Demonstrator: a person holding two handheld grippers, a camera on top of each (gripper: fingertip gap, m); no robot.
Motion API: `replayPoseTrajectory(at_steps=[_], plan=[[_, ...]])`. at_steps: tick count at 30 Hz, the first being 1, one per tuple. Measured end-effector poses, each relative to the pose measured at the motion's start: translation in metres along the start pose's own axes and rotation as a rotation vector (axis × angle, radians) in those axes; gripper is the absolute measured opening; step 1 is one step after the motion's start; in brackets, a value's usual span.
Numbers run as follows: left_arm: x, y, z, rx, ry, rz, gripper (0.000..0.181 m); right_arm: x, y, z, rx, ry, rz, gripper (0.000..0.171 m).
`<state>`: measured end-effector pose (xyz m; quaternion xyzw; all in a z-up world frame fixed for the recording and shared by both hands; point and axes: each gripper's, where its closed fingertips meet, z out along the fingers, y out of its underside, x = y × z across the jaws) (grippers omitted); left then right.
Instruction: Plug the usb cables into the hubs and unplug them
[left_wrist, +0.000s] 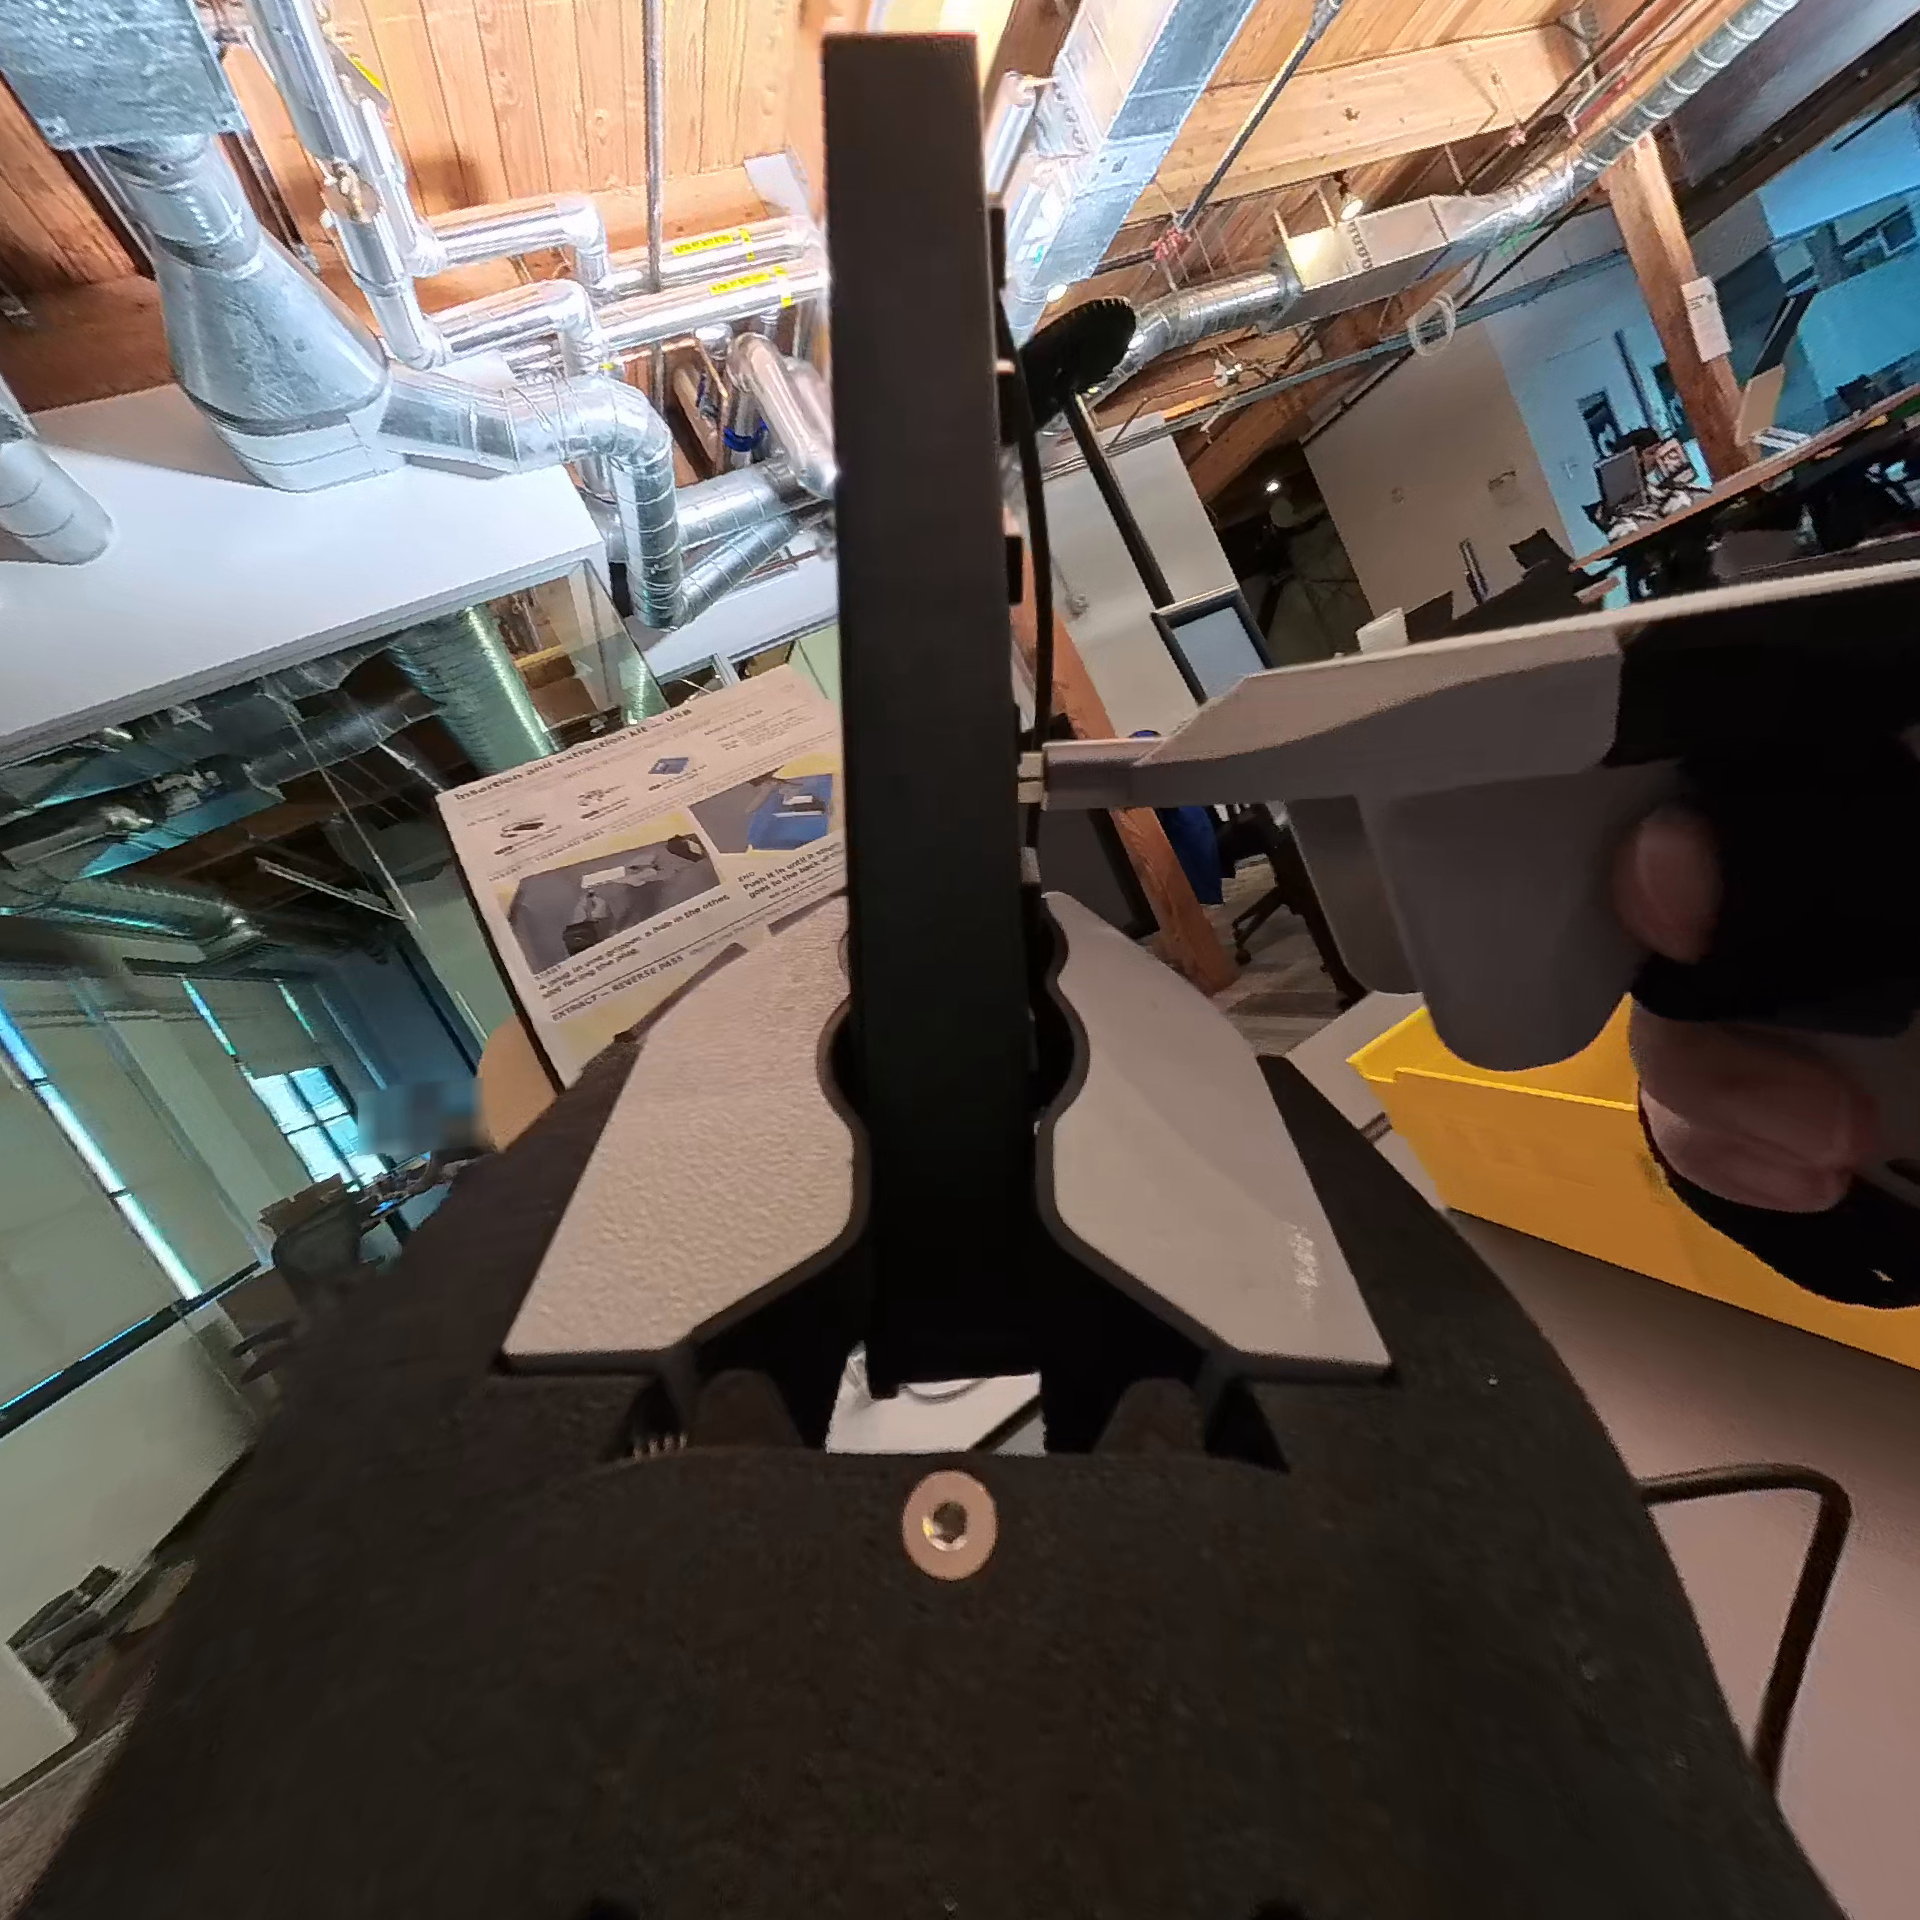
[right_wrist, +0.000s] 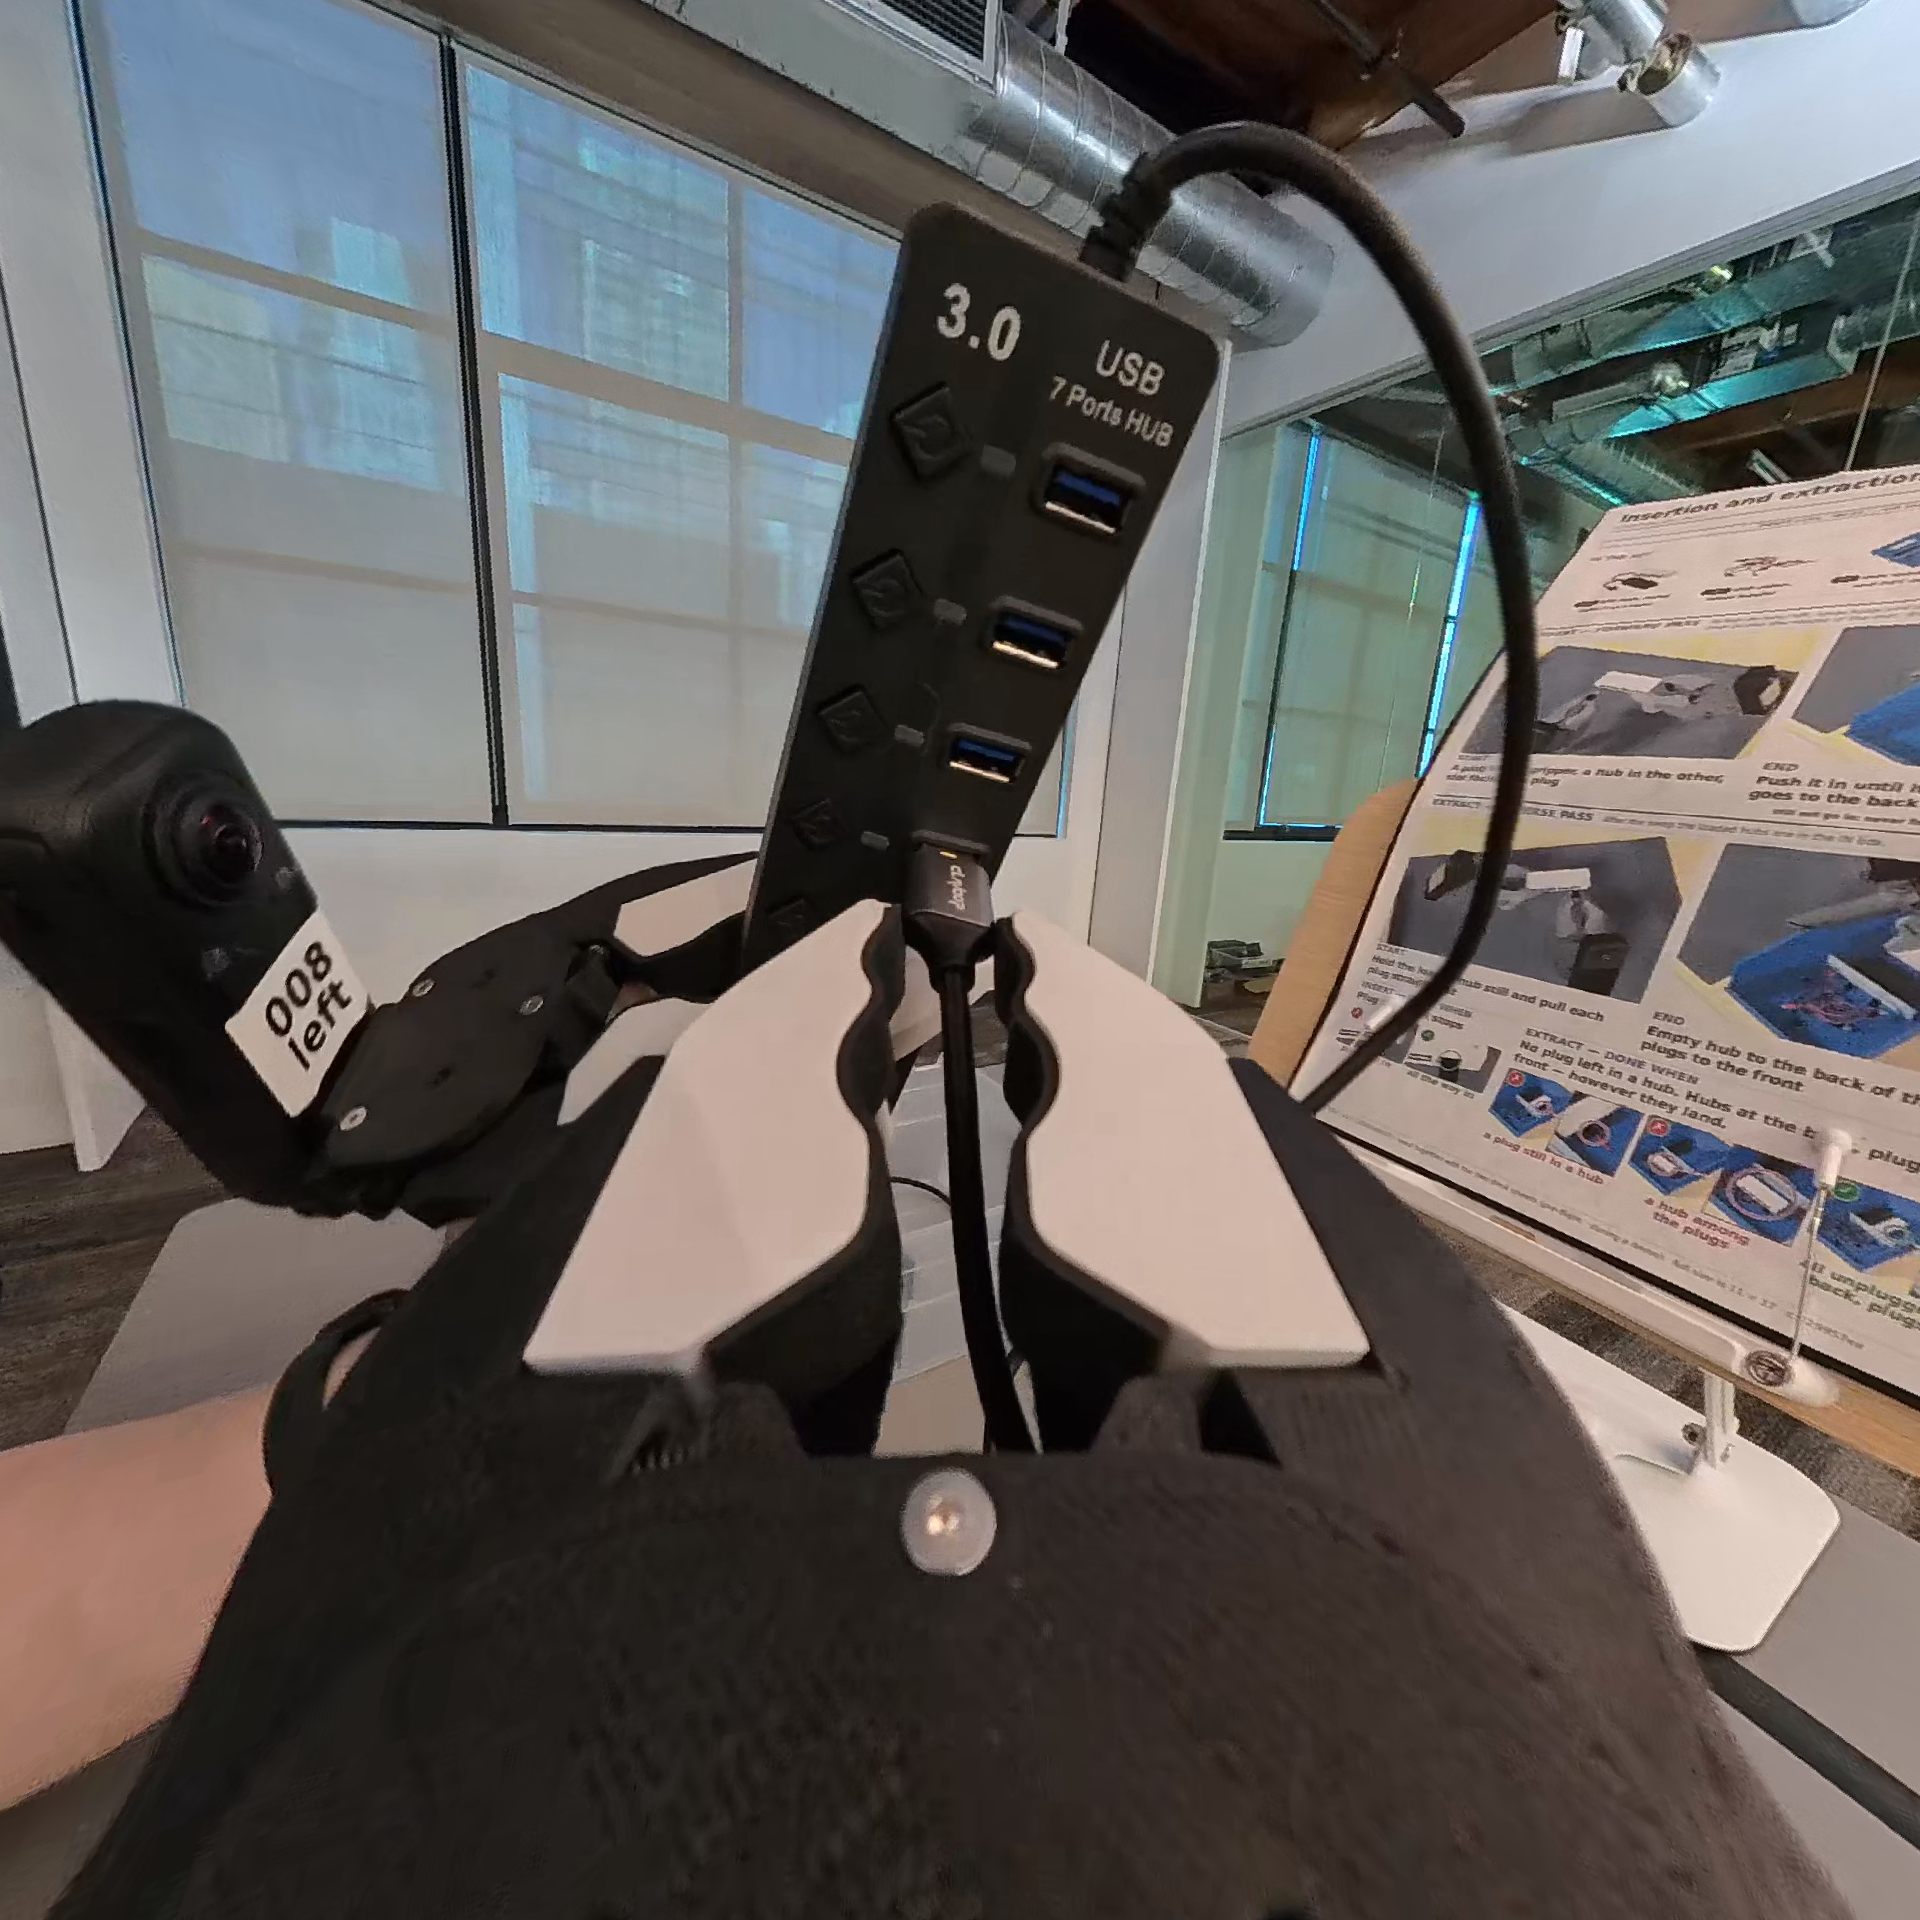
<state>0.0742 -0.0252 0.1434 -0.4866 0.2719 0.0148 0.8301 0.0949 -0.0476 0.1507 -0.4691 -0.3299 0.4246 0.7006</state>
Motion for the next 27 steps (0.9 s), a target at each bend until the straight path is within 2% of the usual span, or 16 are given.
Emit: replayPoseTrajectory(at_steps=[7, 15, 21, 27], plan=[[0.0042, 0.0034, -0.0004, -0.026, 0.119, -0.028, 0.027, 0.0013, 0.0036, 0.0006, -0.009, -0.043, 0.029, 0.017], [0.0071, 0.0076, 0.0019, -0.055, 0.104, -0.026, 0.028, 0.0048, 0.0060, -0.0003, -0.008, 0.033, 0.014, 0.017], [0.0062, 0.0074, 0.0011, -0.055, 0.108, -0.021, 0.028, 0.0039, 0.0066, 0.0004, 0.008, -0.014, 0.110, 0.017], [0.0088, 0.0066, 0.0016, -0.046, 0.112, -0.059, 0.028, 0.0040, 0.0049, -0.0018, 0.053, 0.046, 0.016, 0.017]])
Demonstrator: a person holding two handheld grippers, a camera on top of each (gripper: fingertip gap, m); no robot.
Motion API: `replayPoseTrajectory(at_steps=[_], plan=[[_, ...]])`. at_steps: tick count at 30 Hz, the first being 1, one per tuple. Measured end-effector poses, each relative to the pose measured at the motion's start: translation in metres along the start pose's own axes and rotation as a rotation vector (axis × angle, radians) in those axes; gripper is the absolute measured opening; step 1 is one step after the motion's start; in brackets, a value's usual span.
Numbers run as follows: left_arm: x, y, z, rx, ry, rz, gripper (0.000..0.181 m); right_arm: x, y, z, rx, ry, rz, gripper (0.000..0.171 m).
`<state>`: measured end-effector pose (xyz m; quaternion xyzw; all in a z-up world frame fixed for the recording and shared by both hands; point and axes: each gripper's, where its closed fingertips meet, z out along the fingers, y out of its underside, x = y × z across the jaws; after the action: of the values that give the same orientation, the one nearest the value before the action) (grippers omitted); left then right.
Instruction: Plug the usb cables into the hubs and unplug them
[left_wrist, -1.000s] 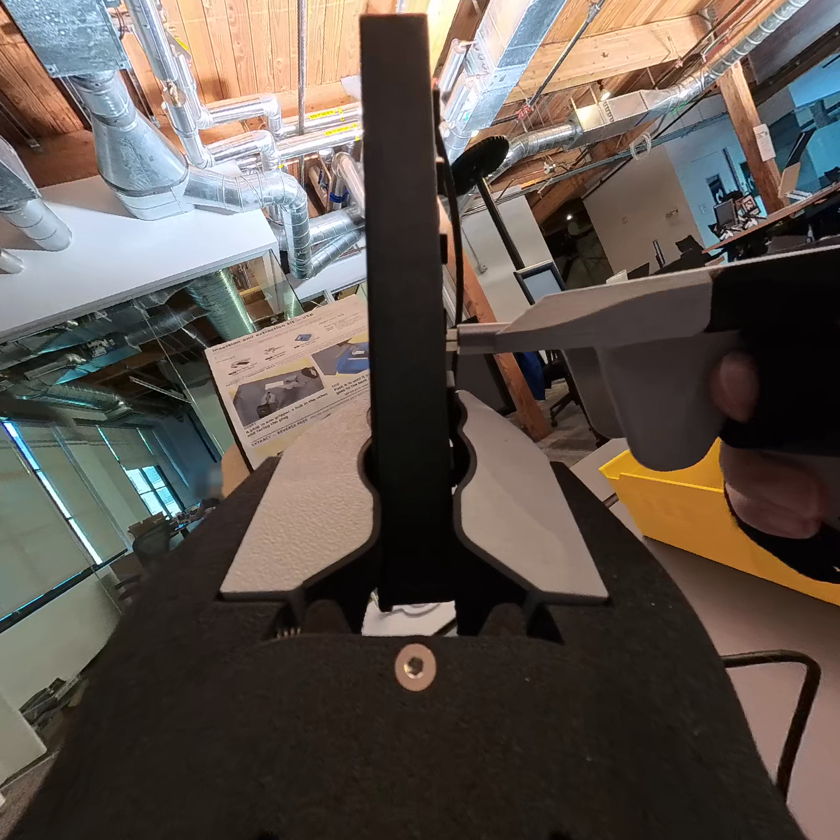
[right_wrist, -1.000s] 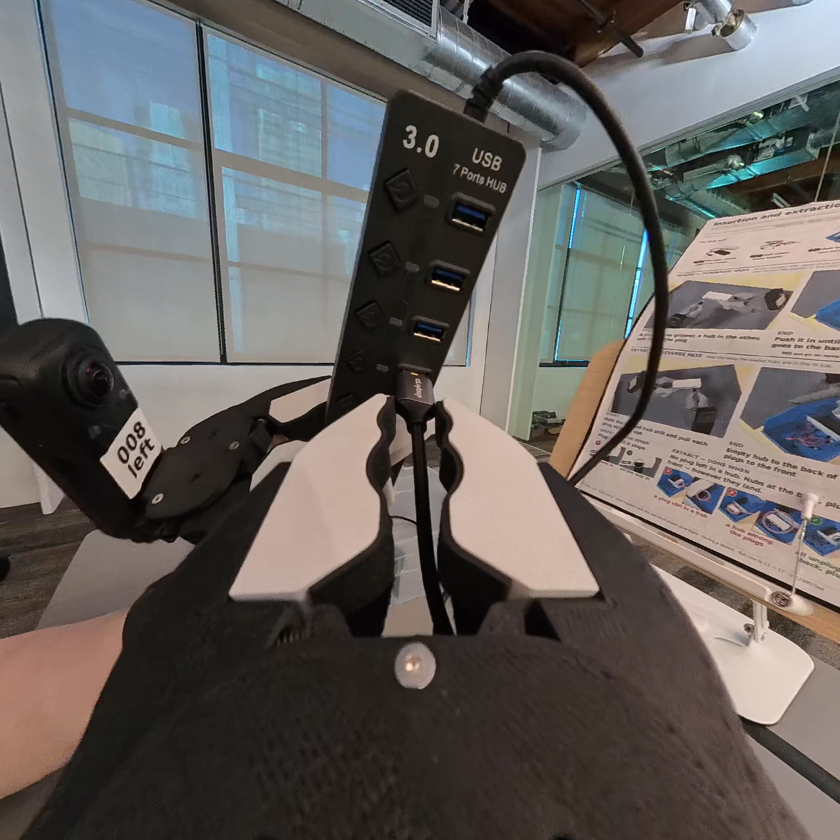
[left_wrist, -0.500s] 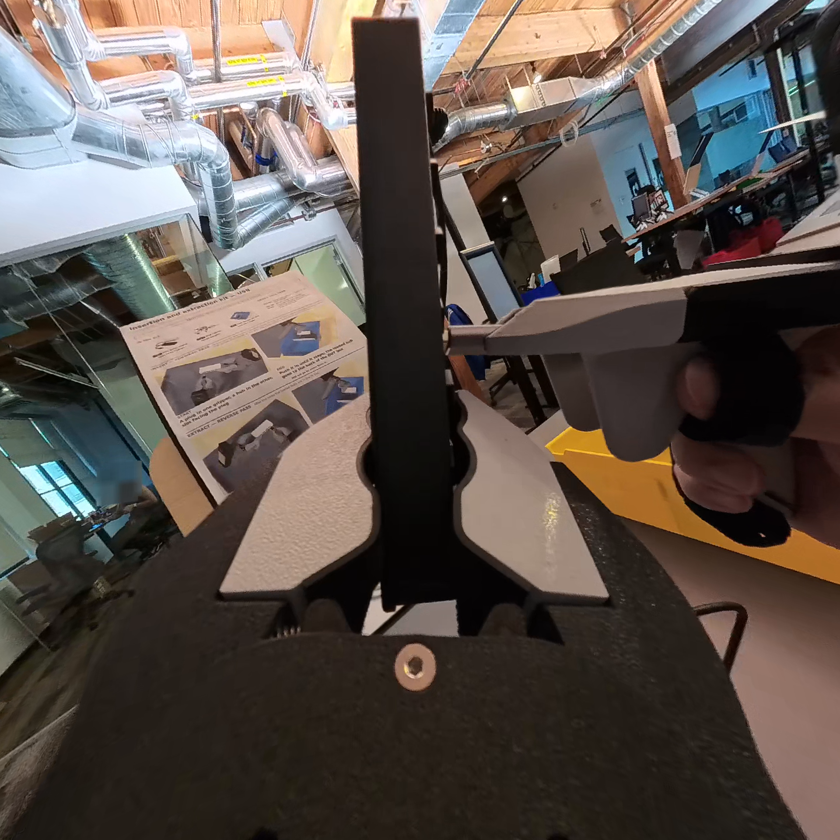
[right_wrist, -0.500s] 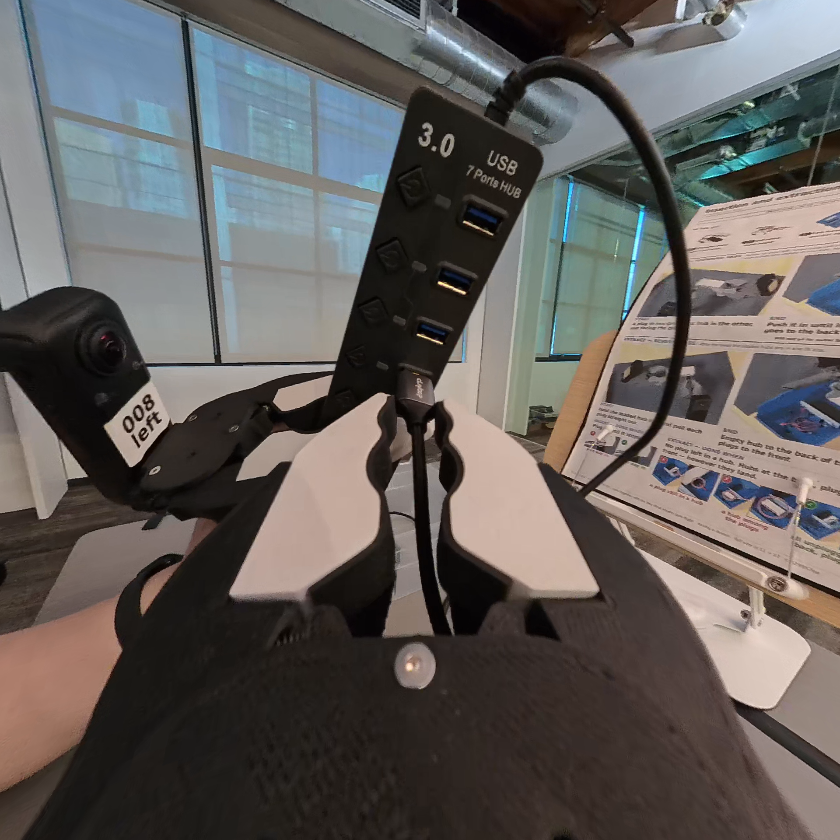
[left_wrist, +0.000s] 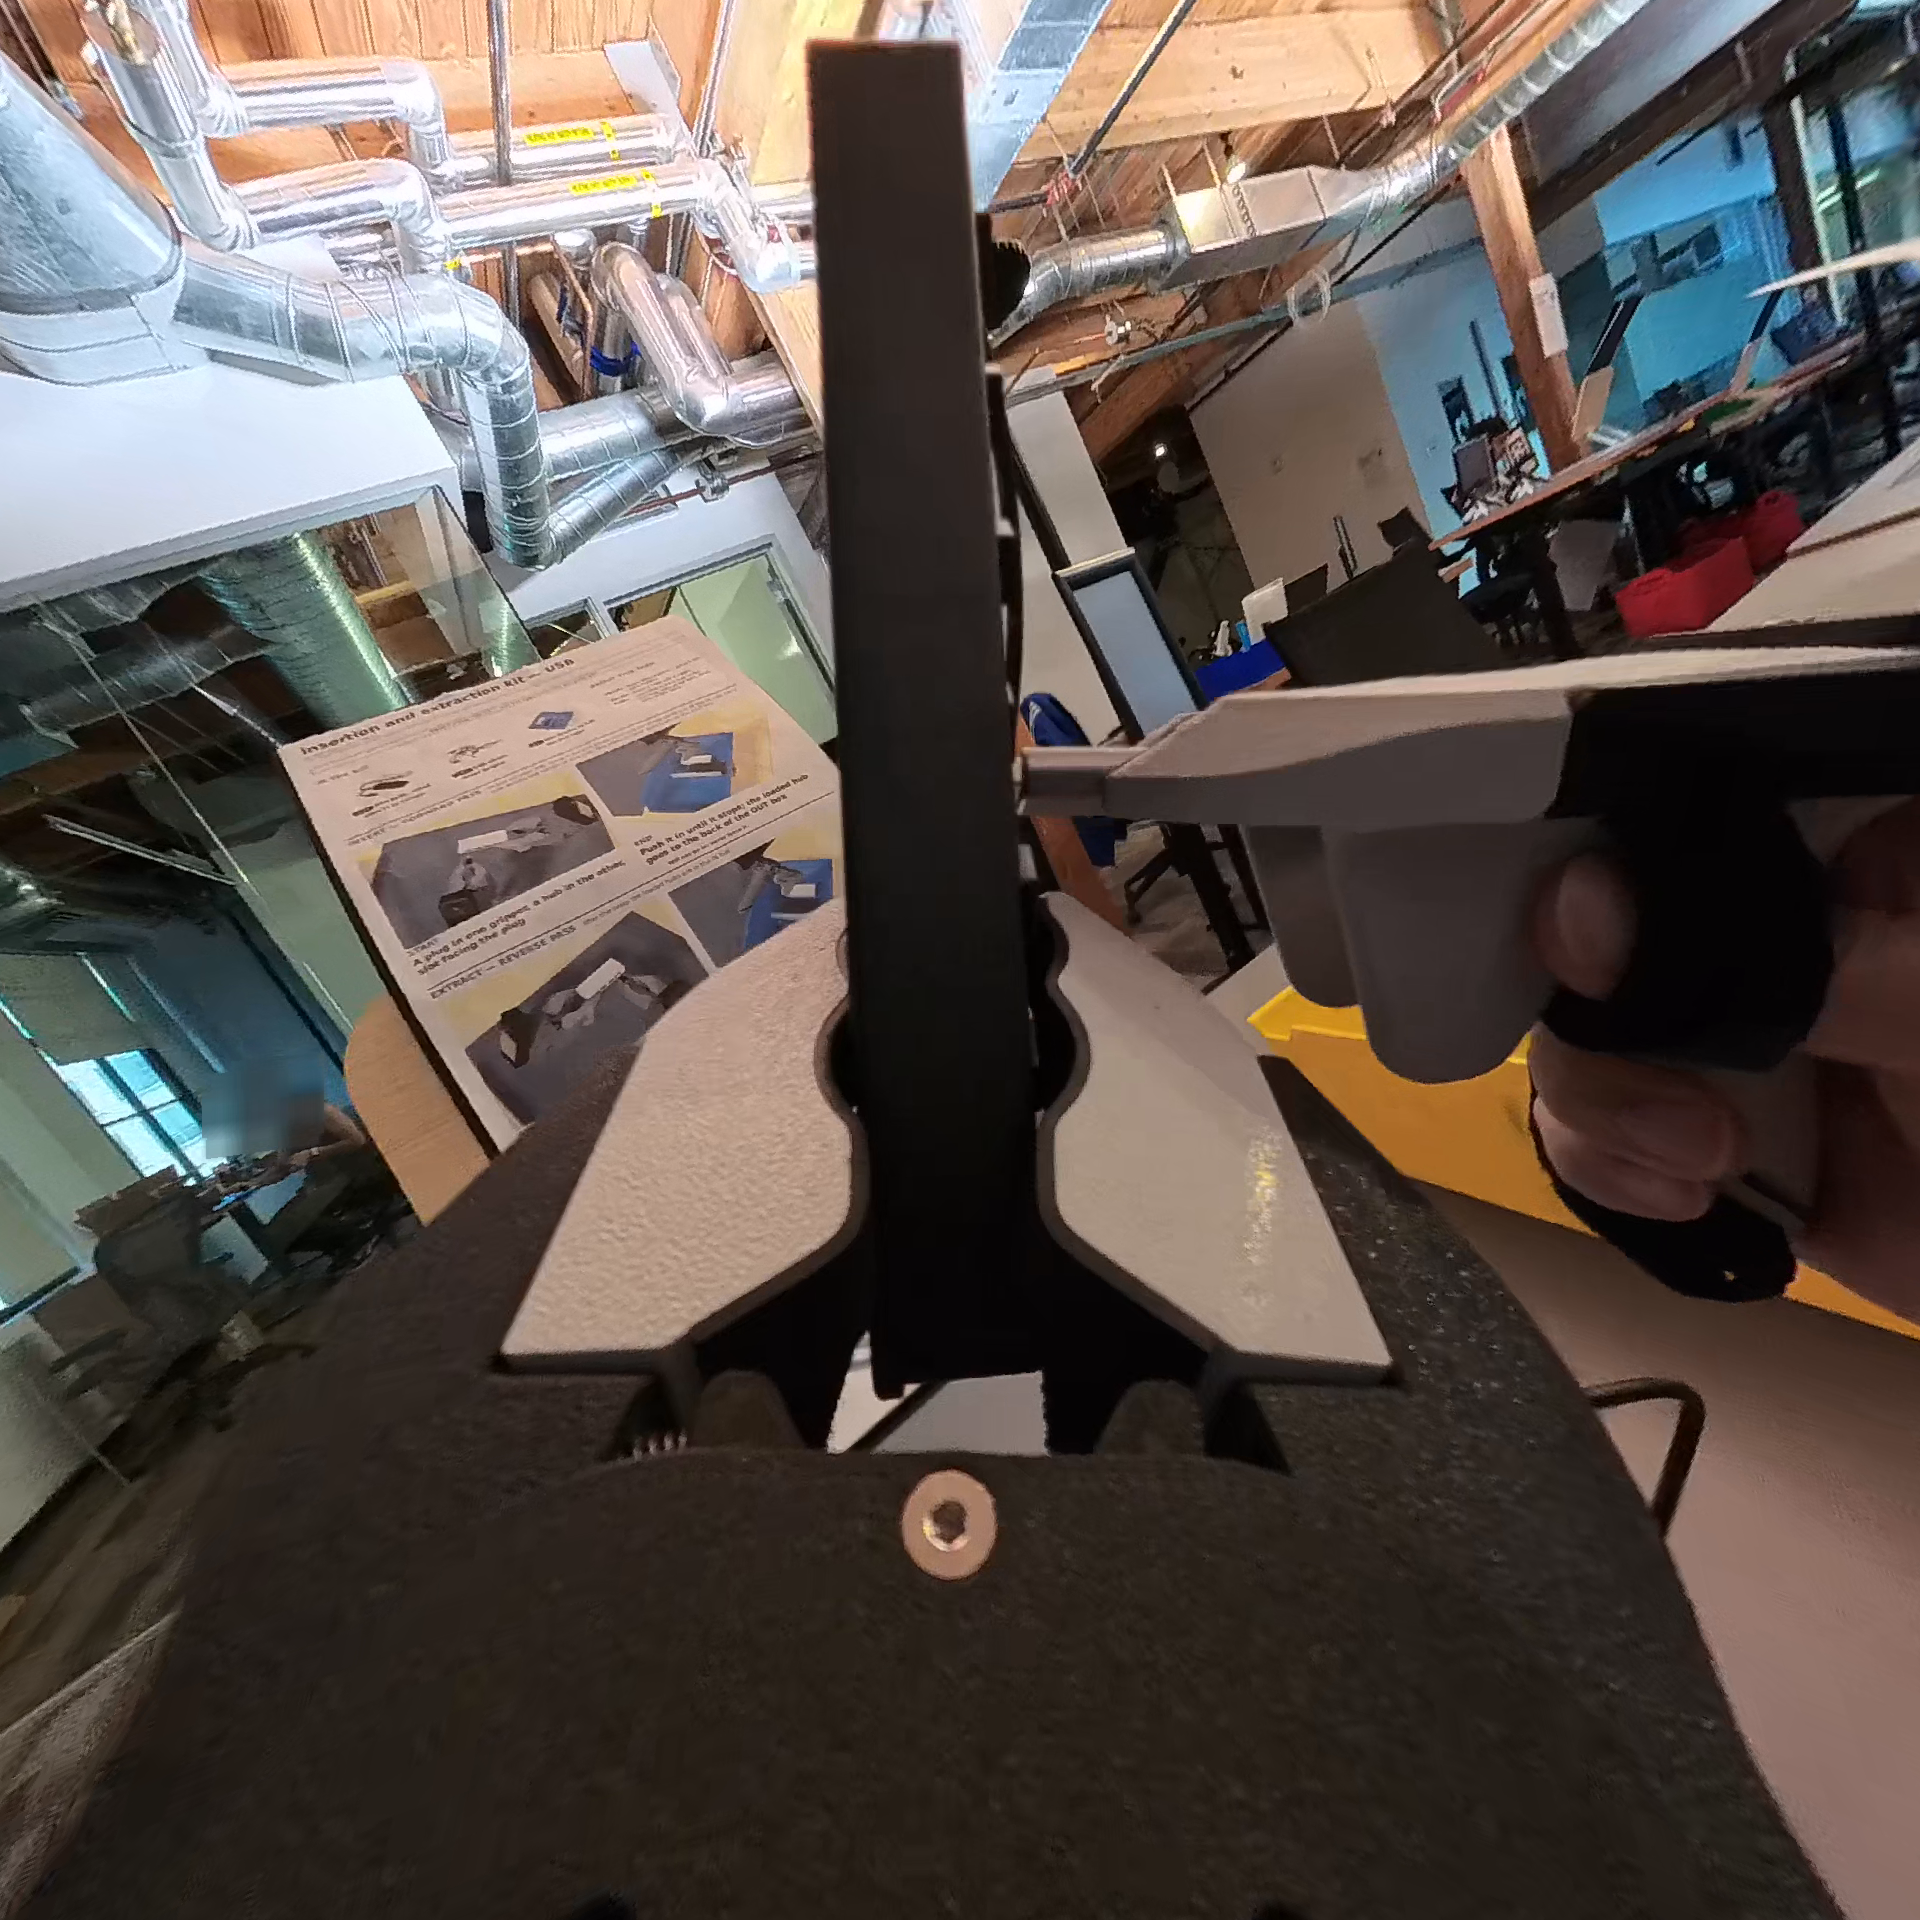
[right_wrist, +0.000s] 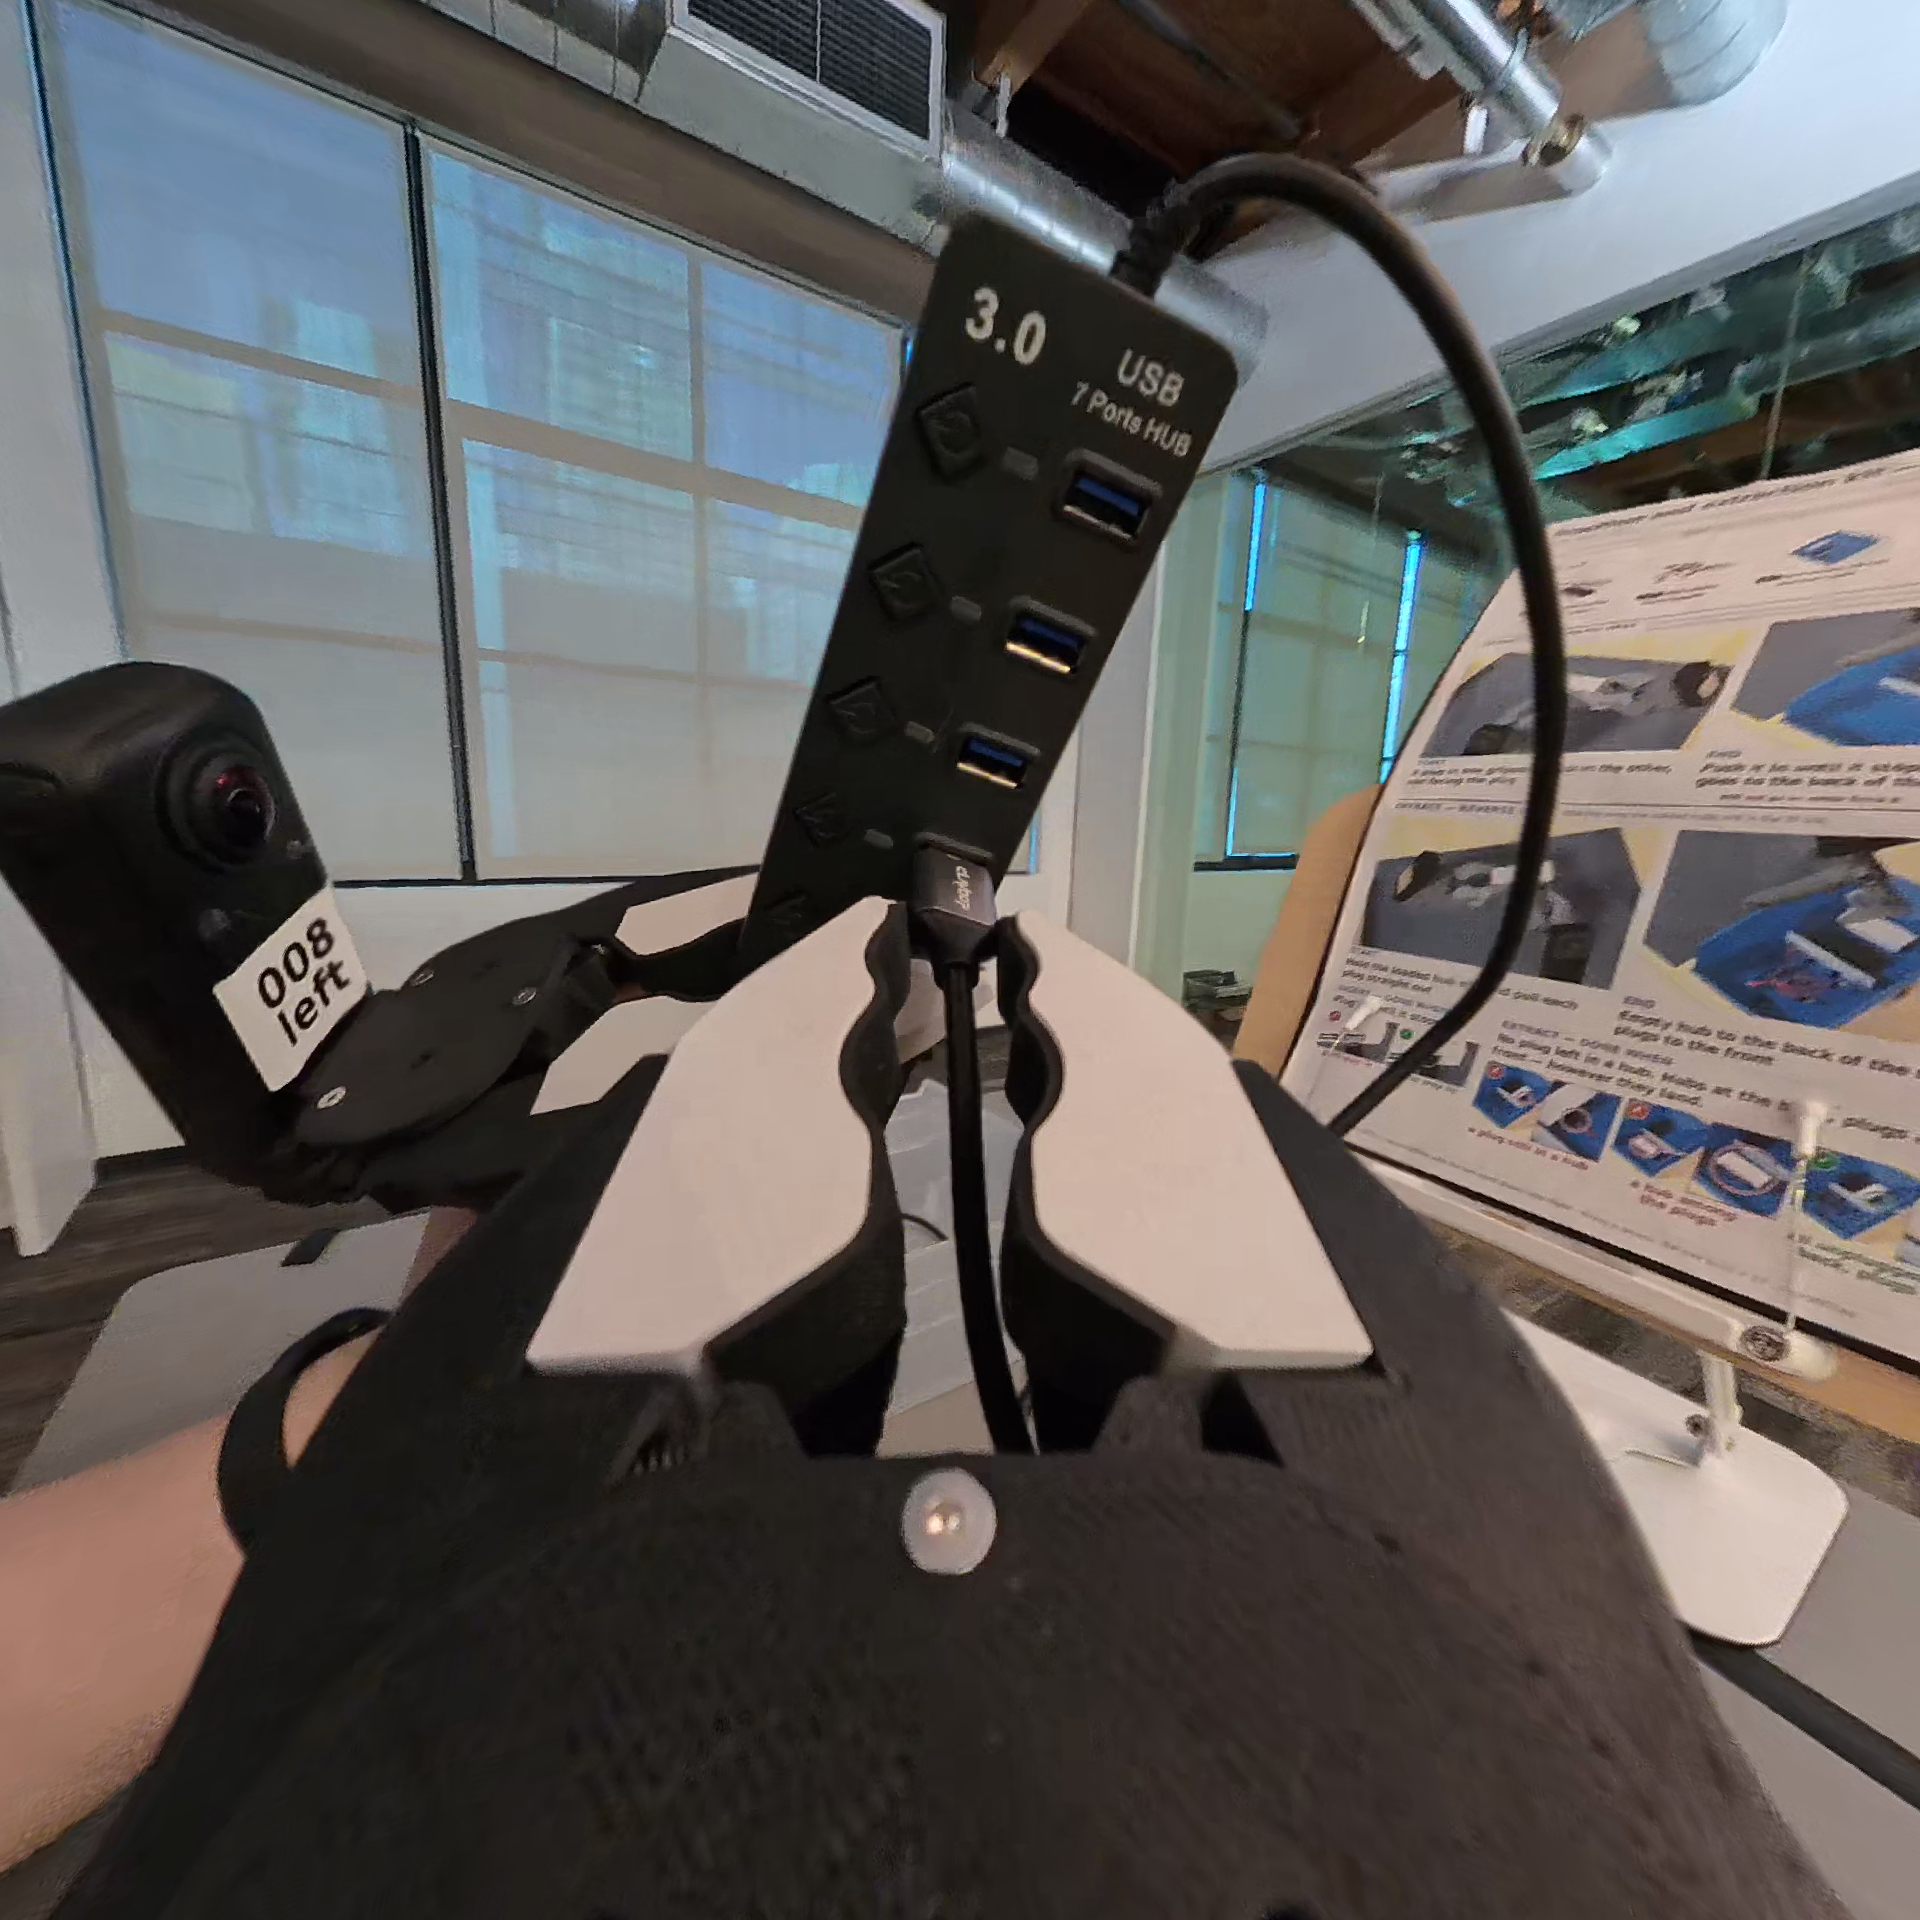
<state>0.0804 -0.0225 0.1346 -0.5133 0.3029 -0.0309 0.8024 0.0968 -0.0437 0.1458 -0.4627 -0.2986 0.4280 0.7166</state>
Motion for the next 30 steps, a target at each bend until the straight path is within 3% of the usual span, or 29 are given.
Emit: replayPoseTrajectory(at_steps=[12, 16, 20, 25, 30], plan=[[-0.010, 0.006, -0.001, -0.088, -0.014, 0.128, 0.030, -0.001, 0.005, 0.003, -0.044, 0.009, -0.083, 0.016], [-0.013, 0.007, -0.002, -0.107, -0.028, 0.114, 0.044, -0.004, 0.006, 0.003, -0.061, 0.043, -0.206, 0.016], [-0.010, 0.009, -0.003, -0.134, 0.007, 0.103, 0.046, -0.013, 0.007, 0.004, -0.067, 0.058, -0.351, 0.017], [-0.009, 0.024, -0.002, -0.214, 0.026, 0.120, 0.030, -0.018, 0.012, 0.006, -0.090, 0.080, -0.476, 0.017], [-0.013, 0.021, -0.002, -0.184, 0.007, 0.085, 0.027, -0.020, 0.011, 0.007, -0.096, 0.067, -0.387, 0.017]])
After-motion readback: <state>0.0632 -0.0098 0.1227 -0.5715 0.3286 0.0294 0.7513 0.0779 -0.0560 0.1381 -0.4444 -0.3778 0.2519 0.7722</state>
